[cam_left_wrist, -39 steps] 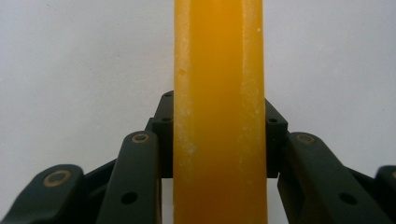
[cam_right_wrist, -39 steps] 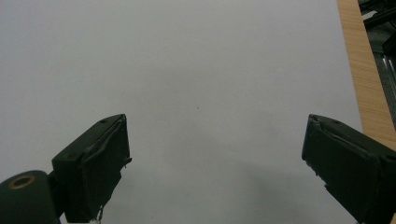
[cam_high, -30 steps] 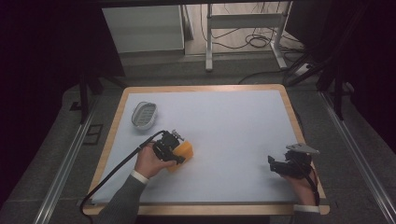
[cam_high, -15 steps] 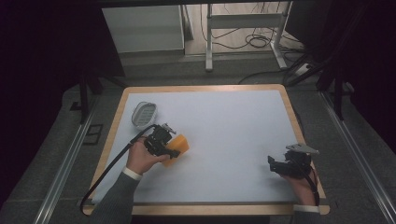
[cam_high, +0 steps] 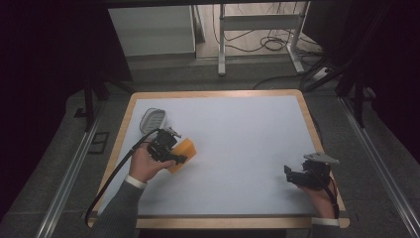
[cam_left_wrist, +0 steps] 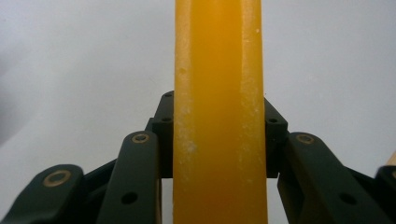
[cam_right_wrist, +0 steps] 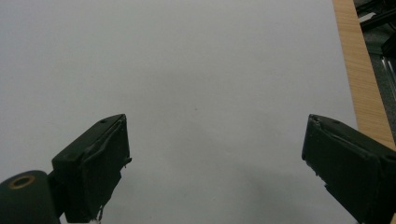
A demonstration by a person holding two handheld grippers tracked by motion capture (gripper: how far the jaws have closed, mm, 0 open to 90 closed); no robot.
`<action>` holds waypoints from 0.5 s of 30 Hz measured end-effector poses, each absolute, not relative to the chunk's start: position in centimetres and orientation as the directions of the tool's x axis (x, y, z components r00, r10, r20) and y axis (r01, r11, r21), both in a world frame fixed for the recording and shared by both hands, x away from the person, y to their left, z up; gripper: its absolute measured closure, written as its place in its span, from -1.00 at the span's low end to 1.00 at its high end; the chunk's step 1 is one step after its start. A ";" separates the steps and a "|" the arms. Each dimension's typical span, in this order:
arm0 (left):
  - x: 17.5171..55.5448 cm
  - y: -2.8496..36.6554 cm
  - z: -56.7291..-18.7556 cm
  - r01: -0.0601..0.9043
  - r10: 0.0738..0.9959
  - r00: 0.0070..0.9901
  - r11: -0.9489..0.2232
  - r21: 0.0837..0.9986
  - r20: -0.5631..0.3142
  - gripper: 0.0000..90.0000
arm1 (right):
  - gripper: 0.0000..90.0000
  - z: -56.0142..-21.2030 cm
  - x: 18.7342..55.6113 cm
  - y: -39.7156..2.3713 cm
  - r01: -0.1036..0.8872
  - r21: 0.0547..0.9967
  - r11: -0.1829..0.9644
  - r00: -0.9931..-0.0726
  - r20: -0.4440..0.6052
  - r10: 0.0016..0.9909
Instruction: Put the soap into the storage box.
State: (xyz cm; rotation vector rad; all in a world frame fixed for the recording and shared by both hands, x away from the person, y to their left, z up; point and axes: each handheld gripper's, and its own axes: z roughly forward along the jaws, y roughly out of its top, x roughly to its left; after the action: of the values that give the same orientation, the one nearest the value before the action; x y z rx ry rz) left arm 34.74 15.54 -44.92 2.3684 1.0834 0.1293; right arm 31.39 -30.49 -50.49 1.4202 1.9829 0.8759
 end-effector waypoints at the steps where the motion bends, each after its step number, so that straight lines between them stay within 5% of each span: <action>1: 34.8 15.6 -44.9 0.678 0.728 0.673 -0.539 0.500 -0.127 0.35 | -0.83 -50.5 31.4 -30.5 0.601 0.765 0.232 -0.296 -0.056 0.954; 15: 35.4 16.2 -44.8 0.689 0.745 0.656 -0.526 0.498 -0.121 0.35 | -0.83 -50.6 31.5 -30.5 0.603 0.763 0.234 -0.294 -0.060 0.954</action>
State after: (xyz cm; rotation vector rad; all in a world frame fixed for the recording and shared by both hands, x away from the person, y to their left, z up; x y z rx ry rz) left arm 35.40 16.20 -44.81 2.3607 1.1138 0.1446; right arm 31.45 -30.51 -50.60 1.4218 1.9839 0.8684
